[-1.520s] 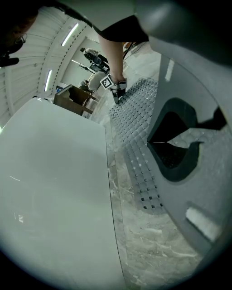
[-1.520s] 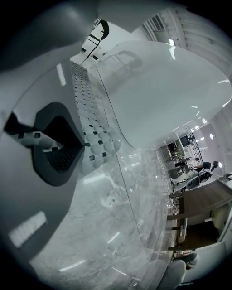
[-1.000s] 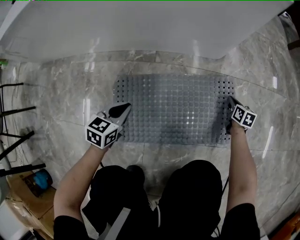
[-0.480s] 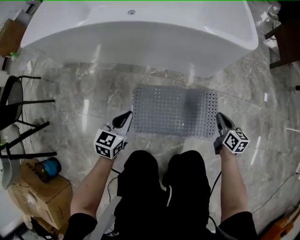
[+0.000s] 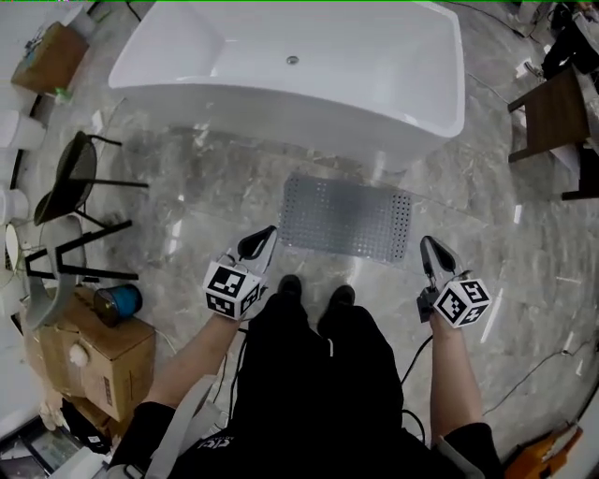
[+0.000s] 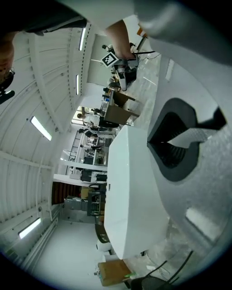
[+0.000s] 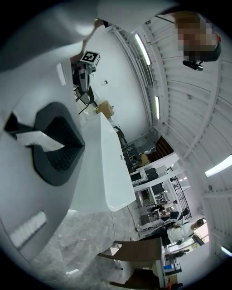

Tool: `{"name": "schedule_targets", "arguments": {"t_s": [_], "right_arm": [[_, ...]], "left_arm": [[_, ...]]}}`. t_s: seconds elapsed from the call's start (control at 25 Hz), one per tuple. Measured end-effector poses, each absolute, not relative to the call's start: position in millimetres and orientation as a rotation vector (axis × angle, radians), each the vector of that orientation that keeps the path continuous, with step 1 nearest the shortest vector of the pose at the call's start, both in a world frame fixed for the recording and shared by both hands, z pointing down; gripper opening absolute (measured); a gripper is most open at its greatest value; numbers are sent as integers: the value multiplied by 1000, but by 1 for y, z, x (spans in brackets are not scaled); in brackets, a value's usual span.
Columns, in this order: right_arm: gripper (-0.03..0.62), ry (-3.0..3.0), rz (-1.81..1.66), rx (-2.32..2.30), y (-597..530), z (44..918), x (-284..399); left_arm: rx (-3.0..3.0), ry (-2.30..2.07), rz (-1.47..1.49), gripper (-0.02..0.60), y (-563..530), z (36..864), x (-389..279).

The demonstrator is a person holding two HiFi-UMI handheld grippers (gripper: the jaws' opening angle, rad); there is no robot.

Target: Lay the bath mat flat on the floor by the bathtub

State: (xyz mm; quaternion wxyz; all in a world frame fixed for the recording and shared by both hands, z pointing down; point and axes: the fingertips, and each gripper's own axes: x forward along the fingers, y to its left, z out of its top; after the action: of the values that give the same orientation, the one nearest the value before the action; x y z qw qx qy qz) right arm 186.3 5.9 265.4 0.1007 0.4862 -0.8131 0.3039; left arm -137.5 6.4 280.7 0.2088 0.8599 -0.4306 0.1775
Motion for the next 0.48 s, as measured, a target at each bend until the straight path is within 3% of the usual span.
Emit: {"name": "schedule_targets", "arguments": {"t_s": [0.48], "right_arm": [[-1,-2705,836,1287,47,96,132]], "left_arm": [[2470,-1387,291,6,48,79,-115]]}}
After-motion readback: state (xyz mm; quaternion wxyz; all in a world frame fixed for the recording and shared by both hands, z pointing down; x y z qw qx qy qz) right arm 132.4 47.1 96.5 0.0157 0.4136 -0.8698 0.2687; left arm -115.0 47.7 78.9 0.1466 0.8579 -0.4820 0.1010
